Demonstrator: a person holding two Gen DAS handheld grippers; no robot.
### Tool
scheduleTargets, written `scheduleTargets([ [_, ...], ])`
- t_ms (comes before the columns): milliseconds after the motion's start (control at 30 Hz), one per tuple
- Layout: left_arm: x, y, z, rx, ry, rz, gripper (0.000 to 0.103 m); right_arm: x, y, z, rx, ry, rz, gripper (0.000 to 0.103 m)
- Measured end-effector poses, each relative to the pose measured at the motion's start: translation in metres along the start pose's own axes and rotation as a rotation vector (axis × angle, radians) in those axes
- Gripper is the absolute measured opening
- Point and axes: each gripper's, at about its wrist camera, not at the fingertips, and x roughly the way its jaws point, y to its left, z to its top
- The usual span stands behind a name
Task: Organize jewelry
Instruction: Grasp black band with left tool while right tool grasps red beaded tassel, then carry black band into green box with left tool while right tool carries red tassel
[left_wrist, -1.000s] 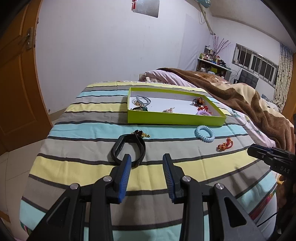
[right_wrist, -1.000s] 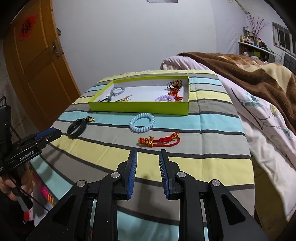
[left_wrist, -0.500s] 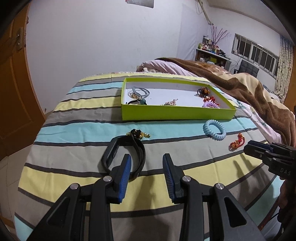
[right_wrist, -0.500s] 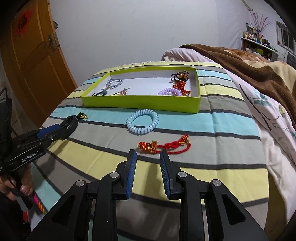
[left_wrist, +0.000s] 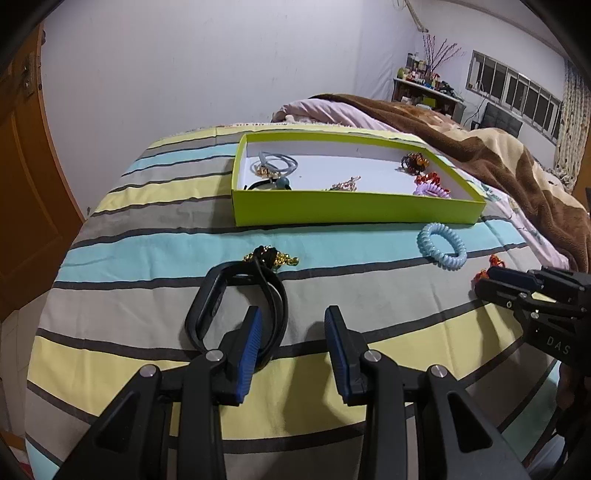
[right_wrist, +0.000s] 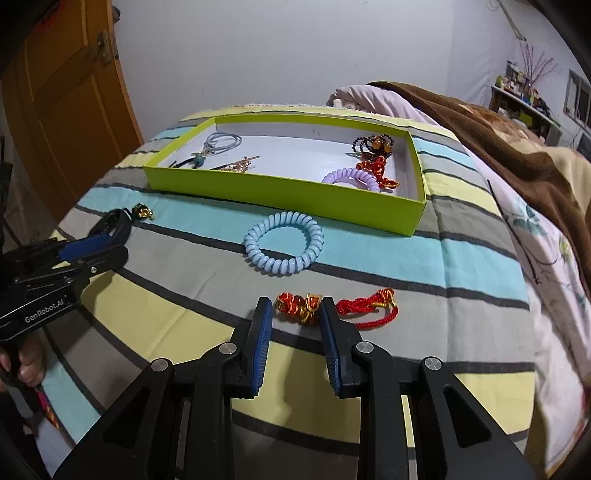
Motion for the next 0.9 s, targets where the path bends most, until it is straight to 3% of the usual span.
scheduleTargets([
  [167,0.002,-0.001,-0.001,0.014,0.016,0.015,0.037,0.003,0.006,0.002,-0.048,0.014,-0.044,0.027],
  [233,0.002,-0.002,-0.001,0.01,0.015,0.01,0.035,0.003,0.004,0.002,-0.034,0.012,-0.038,0.02],
  [267,0.002,-0.001,-0.001,0.008,0.014,0.014,0.032,0.002,0.003,0.002,-0.028,0.01,-0.037,0.019],
  [333,0.003,0.0,0.0,0.002,0.011,0.024,0.017,-0.001,0.0,0.001,-0.012,0.0,-0.028,0.013],
  [400,0.002,0.003,-0.001,-0.006,0.008,0.028,0.011,-0.006,-0.003,0.0,0.004,-0.014,-0.014,0.011],
  [900,-0.039,0.002,-0.016,-0.035,-0.096,-0.055,0.008,-0.054,-0.008,-0.006,0.044,-0.152,0.045,0.01],
])
